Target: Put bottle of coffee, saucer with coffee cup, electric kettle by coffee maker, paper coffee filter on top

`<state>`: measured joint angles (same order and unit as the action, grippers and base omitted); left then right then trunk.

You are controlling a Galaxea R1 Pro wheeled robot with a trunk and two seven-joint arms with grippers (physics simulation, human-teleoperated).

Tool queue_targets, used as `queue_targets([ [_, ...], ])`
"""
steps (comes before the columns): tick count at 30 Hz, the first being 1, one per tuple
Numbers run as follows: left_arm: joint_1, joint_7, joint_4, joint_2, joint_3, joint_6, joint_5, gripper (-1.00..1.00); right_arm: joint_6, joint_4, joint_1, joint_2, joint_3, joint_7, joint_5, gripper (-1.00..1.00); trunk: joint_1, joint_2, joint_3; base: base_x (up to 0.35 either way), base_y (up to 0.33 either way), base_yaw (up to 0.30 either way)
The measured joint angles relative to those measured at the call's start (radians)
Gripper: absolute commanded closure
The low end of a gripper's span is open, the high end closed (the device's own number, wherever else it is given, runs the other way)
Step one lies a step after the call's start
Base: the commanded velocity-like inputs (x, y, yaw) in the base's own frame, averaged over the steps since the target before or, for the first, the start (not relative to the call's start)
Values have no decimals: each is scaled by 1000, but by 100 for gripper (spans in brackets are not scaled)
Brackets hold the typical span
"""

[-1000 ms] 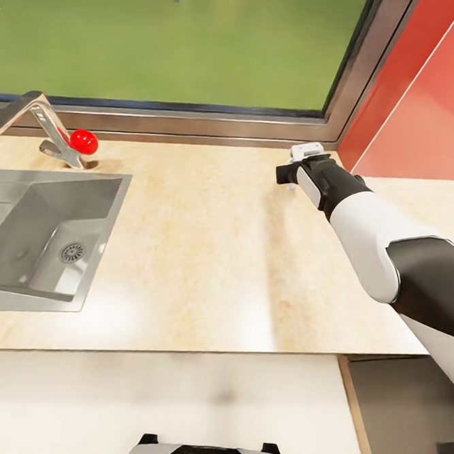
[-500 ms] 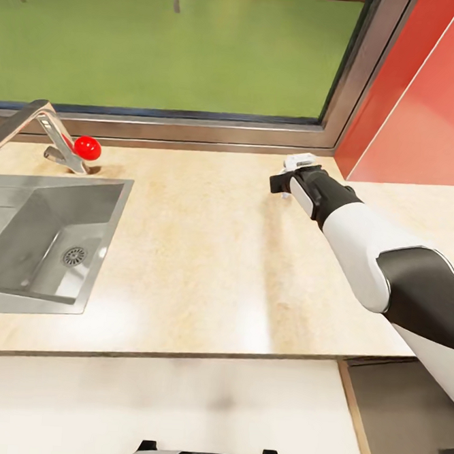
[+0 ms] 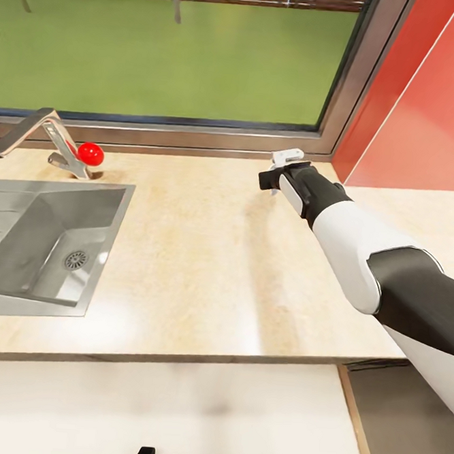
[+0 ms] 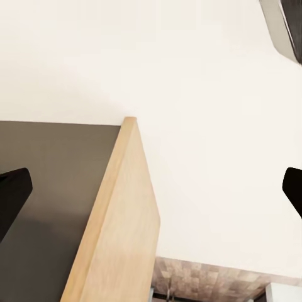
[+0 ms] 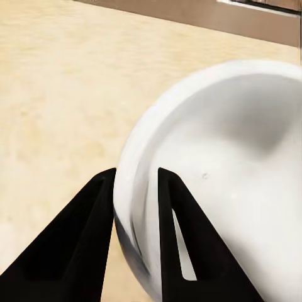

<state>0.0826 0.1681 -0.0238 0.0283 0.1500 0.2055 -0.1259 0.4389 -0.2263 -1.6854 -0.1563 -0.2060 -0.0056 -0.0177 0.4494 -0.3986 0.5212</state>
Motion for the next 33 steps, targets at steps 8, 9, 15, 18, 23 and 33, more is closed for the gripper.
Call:
queue_targets([
  [8, 0, -1, 0, 1, -1, 2, 0, -100, 1, -2, 0, 0, -2, 0, 1, 100, 0, 0, -13, 0, 0, 0],
  [9, -1, -1, 0, 1, -1, 2, 0, -100, 1, -3, 0, -1, -3, -1, 2, 100, 0, 0, -14, 0, 0, 0],
  [15, -2, -1, 0, 2, 0, 3, 0, -100, -2, 5, 7, 2, -2, -1, 6, 100, 0, 0, -24, 0, 0, 0],
  [18, -2, -1, 0, 1, 0, 3, 0, -100, -3, 5, 9, 3, -2, -1, 7, 100, 0, 0, -28, 0, 0, 0],
  [23, -5, 0, 0, 1, 0, 3, 0, -100, -3, 5, 9, 3, -2, -1, 6, 100, 0, 0, -36, 0, 0, 0],
  [33, -7, 7, 0, 2, 0, 1, 0, -100, -3, 7, 18, 2, -2, -2, 7, 100, 0, 0, -52, -17, 14, 0],
])
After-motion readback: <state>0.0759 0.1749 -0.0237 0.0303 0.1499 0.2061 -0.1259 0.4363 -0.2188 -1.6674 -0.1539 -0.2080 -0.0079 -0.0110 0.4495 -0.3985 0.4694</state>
